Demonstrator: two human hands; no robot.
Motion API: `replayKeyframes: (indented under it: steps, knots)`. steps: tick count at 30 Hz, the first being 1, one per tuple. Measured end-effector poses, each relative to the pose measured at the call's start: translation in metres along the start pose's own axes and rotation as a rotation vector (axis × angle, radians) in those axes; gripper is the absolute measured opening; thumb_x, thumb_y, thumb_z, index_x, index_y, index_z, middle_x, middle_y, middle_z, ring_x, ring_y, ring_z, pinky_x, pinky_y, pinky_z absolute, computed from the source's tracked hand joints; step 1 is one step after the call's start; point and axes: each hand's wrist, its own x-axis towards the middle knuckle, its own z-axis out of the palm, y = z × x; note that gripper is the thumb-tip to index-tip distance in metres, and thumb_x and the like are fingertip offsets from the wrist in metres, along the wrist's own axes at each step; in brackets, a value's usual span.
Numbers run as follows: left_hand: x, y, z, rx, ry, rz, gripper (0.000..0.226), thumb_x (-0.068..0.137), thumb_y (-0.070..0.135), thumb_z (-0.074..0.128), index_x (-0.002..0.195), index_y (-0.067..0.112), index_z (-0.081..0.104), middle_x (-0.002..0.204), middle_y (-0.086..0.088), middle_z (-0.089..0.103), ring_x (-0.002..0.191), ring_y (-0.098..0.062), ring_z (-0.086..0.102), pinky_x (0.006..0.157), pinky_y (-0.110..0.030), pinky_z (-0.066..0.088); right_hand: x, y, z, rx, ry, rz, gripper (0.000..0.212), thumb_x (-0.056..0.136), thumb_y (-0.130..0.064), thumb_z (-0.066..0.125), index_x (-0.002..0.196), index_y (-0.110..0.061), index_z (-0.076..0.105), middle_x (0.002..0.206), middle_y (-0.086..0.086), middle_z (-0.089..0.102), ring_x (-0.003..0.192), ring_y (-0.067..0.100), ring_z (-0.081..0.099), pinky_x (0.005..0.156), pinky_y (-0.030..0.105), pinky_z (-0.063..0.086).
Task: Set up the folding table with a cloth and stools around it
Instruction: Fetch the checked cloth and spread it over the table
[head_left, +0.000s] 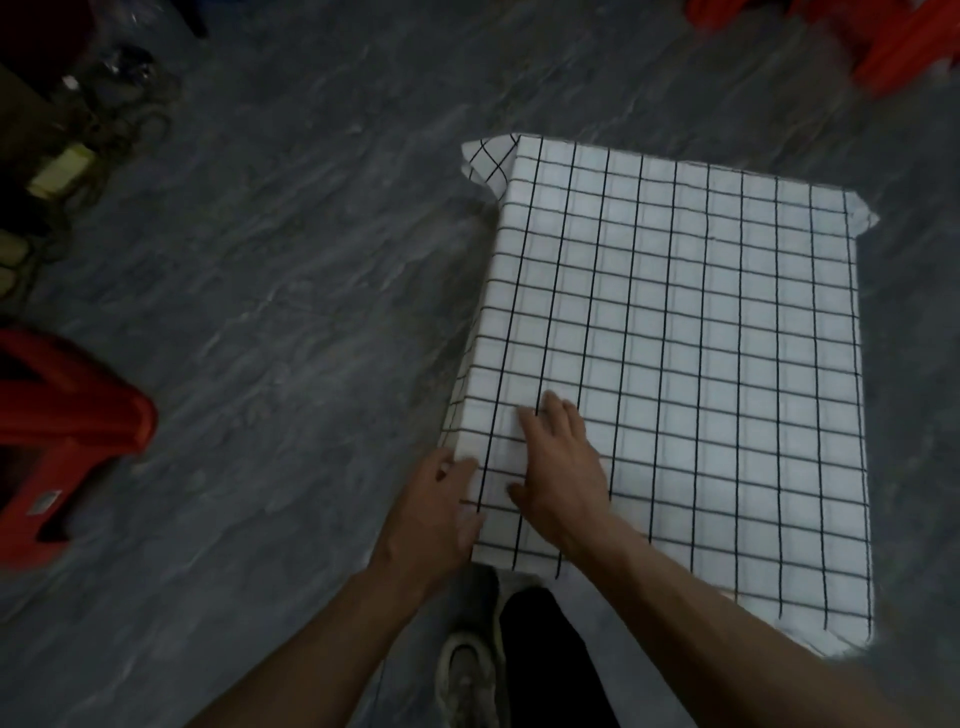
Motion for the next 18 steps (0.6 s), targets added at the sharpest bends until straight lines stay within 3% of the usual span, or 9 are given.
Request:
replayKeyframes:
  steps: [3,5,9,13,16,18]
  knots:
    - [-0.030,-0.004,0.006,-0.011,-0.066,-0.090,0.073,0.076,0.046,0.074,0.139,0.017,0.052,0.143,-0.010,0.044,0.129,-0.023,0.046,0.107,-0.031,0.039,-0.028,0.002,0.017,0.001,-0.049,-0.018,0.101,0.081,-0.039,0.077,0.155,-0.023,0.010,0.164,0.009,-0.008,0.151,0.030,-0.008,0.123,0.045,0.011]
    - [-0.047,-0.006,0.010,0.005,-0.076,-0.090,0.076,0.074,0.035,0.081,0.140,0.016,0.050,0.141,-0.010,0.047,0.127,-0.025,0.048,0.107,-0.032,0.041,-0.039,0.003,0.026,-0.022,-0.066,-0.040,0.105,0.081,-0.042,0.077,0.156,-0.021,0.006,0.164,0.010,-0.012,0.151,0.031,-0.012,0.122,0.042,0.004]
    - [-0.063,-0.009,0.016,0.069,0.018,-0.065,0.066,0.070,0.003,0.078,0.132,0.013,0.058,0.118,-0.011,0.061,0.101,-0.028,0.063,0.086,-0.035,0.054,-0.048,0.001,0.035,-0.043,-0.048,-0.058,0.109,0.079,-0.044,0.078,0.156,-0.019,0.005,0.164,0.012,-0.012,0.151,0.032,-0.012,0.124,0.043,0.005]
    - [-0.052,-0.018,0.019,0.122,0.083,-0.094,0.057,0.075,-0.001,0.068,0.129,0.015,0.059,0.099,-0.009,0.069,0.081,-0.027,0.067,0.068,-0.040,0.057,-0.047,0.003,0.037,-0.052,-0.035,-0.074,0.110,0.078,-0.047,0.078,0.156,-0.019,0.005,0.164,0.012,-0.011,0.150,0.033,-0.013,0.122,0.043,0.003]
    - [-0.052,-0.018,0.013,0.151,0.078,-0.130,0.049,0.076,0.001,0.073,0.121,0.015,0.063,0.071,-0.002,0.067,0.055,-0.017,0.060,0.049,-0.024,0.046,-0.047,0.006,0.037,-0.050,-0.040,-0.085,0.111,0.078,-0.049,0.077,0.156,-0.019,0.003,0.164,0.012,-0.013,0.150,0.033,-0.015,0.121,0.043,0.000]
    - [-0.055,-0.015,0.009,0.143,0.082,-0.150,0.039,0.075,-0.001,0.073,0.111,0.014,0.066,0.064,-0.001,0.064,0.050,-0.015,0.055,0.048,-0.019,0.035,-0.046,0.006,0.036,-0.050,-0.048,-0.089,0.111,0.080,-0.048,0.076,0.156,-0.018,0.001,0.164,0.013,-0.015,0.150,0.033,-0.016,0.121,0.042,-0.001]
